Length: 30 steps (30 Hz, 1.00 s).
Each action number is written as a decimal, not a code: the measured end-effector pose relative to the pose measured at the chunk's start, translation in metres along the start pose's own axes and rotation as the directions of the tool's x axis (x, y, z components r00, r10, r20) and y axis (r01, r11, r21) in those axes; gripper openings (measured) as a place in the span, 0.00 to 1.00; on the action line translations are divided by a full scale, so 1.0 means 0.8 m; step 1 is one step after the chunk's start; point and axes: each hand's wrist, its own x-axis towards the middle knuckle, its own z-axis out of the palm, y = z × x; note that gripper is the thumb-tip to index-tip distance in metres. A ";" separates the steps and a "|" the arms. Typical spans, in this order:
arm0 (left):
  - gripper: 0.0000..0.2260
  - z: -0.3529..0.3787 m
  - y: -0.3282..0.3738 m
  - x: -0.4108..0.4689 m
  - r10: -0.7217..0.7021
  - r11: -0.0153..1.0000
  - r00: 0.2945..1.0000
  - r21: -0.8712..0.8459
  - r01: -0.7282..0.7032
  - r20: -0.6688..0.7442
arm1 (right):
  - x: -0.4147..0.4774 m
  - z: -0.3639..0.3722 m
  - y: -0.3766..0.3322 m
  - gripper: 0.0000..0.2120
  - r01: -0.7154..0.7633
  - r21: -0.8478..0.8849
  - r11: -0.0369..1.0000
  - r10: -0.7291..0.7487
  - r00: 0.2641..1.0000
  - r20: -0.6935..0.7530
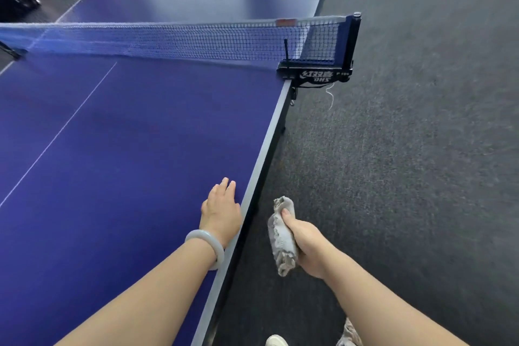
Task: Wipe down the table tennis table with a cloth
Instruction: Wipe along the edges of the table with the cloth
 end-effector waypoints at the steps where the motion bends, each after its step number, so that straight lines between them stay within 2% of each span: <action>1: 0.22 -0.004 0.018 -0.008 0.011 0.998 1.000 -0.069 -0.010 0.020 | -0.013 -0.016 -0.009 0.22 0.002 0.042 0.999 -0.002 1.000 0.006; 3: 0.19 -0.008 0.060 -0.026 0.087 0.978 0.996 -0.194 -0.081 0.026 | -0.037 -0.045 -0.030 0.25 0.015 0.099 0.995 -0.017 1.000 0.015; 5: 0.20 -0.011 0.109 -0.041 0.200 0.931 0.979 -0.304 -0.203 -0.039 | -0.059 -0.072 -0.053 0.29 0.048 0.157 0.986 -0.052 0.999 0.017; 8: 0.22 -0.016 0.184 -0.058 0.398 0.823 0.910 -0.391 -0.412 -0.120 | -0.089 -0.106 -0.089 0.31 0.112 0.268 0.957 -0.130 0.990 0.050; 9: 0.22 -0.016 0.204 -0.061 0.480 0.792 0.870 -0.372 -0.483 -0.108 | -0.098 -0.114 -0.102 0.30 0.129 0.319 0.939 -0.154 0.987 0.054; 11: 0.24 -0.012 0.233 -0.060 0.620 0.755 0.782 -0.222 -0.618 -0.067 | -0.112 -0.132 -0.128 0.31 0.145 0.430 0.891 -0.192 0.979 0.068; 12: 0.24 -0.010 0.240 -0.054 0.632 0.765 0.773 -0.114 -0.634 -0.054 | -0.117 -0.141 -0.140 0.33 0.150 0.461 0.875 -0.211 0.974 0.083; 13: 0.24 -0.012 0.244 -0.045 0.579 0.814 0.814 -0.018 -0.580 -0.049 | -0.121 -0.150 -0.153 0.35 0.154 0.480 0.863 -0.224 0.970 0.092; 15: 0.24 -0.023 0.247 -0.024 0.354 0.933 0.932 0.091 -0.347 -0.072 | -0.123 -0.171 -0.183 0.37 0.173 0.496 0.851 -0.230 0.971 0.057; 16: 0.22 -0.032 0.249 -0.013 0.268 0.960 0.960 0.106 -0.260 -0.074 | -0.123 -0.181 -0.199 0.37 0.187 0.499 0.846 -0.233 0.972 0.031; 18: 0.16 -0.051 0.248 0.001 0.220 0.975 0.973 0.034 -0.218 -0.076 | -0.125 -0.189 -0.222 0.34 0.178 0.528 0.831 -0.213 0.977 0.005; 19: 0.14 -0.064 0.259 0.022 0.232 0.972 0.969 -0.029 -0.235 -0.089 | -0.117 -0.198 -0.247 0.32 0.176 0.502 0.847 -0.206 0.978 0.006; 20: 0.13 -0.075 0.263 0.028 0.232 0.967 0.969 -0.085 -0.239 -0.080 | -0.112 -0.200 -0.256 0.29 0.229 0.400 0.887 -0.219 0.973 -0.071; 22: 0.11 -0.098 0.278 0.047 0.221 0.960 0.972 -0.157 -0.232 -0.084 | -0.097 -0.203 -0.277 0.19 0.354 -0.015 0.935 -0.342 0.893 -0.292; 23: 0.10 -0.108 0.288 0.064 0.227 0.954 0.970 -0.177 -0.240 -0.090 | -0.089 -0.206 -0.294 0.15 0.370 -0.215 0.904 -0.424 0.838 -0.343; 24: 0.09 -0.118 0.297 0.081 0.237 0.947 0.967 -0.199 -0.252 -0.099 | -0.080 -0.206 -0.312 0.13 0.374 -0.345 0.861 -0.485 0.809 -0.333; 27: 0.08 -0.148 0.325 0.139 0.286 0.920 0.950 -0.240 -0.309 -0.126 | -0.053 -0.207 -0.378 0.12 0.370 -0.519 0.770 -0.557 0.787 -0.265; 30: 0.07 -0.182 0.349 0.204 0.322 0.898 0.932 -0.257 -0.357 -0.169 | -0.026 -0.212 -0.453 0.12 0.331 -0.604 0.725 -0.561 0.793 -0.239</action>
